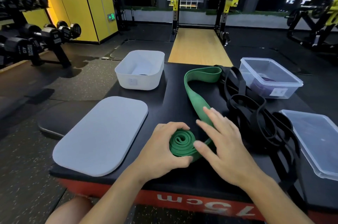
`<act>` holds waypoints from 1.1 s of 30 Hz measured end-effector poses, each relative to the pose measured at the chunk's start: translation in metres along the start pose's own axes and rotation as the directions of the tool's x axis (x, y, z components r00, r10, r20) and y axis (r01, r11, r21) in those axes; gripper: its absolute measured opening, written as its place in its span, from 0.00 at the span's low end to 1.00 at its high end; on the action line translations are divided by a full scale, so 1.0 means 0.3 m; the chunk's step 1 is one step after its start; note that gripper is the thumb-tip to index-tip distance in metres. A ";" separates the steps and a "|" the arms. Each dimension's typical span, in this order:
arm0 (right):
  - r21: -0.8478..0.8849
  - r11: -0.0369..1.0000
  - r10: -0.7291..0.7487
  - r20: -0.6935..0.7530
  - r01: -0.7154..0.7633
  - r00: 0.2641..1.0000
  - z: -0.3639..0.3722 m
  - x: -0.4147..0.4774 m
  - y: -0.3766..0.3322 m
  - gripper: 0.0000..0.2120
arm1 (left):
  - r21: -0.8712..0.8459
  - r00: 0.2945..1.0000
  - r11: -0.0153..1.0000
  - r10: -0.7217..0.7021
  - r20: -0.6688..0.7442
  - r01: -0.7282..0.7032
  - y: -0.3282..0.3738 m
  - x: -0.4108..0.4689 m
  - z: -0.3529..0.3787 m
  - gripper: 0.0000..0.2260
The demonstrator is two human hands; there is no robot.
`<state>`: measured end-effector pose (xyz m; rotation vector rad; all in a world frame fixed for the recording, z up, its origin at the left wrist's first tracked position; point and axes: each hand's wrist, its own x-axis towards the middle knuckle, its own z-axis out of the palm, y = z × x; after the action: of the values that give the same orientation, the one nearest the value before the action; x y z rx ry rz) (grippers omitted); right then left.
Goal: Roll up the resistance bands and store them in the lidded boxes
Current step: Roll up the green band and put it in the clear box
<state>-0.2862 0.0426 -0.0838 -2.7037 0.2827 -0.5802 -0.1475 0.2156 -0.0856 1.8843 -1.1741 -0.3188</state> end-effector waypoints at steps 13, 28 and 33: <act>0.101 0.991 -0.091 0.043 0.086 0.995 0.012 -0.014 0.046 0.28 | -0.040 0.999 0.999 -0.009 0.038 0.011 -0.004 -0.008 -0.010 0.33; 0.117 0.990 -0.107 0.228 0.082 0.968 -0.038 0.037 0.020 0.42 | -0.106 0.999 0.994 0.004 0.040 0.000 -0.014 -0.018 -0.001 0.45; 0.012 0.999 -0.039 0.172 0.037 0.984 -0.035 0.055 0.035 0.41 | -0.109 1.000 0.994 -0.003 -0.020 0.001 -0.034 -0.008 0.016 0.34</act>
<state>-0.2773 0.0253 -0.0731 -2.7344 0.1832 -0.3542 -0.1455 0.2167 -0.0970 1.7905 -1.1191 -0.3576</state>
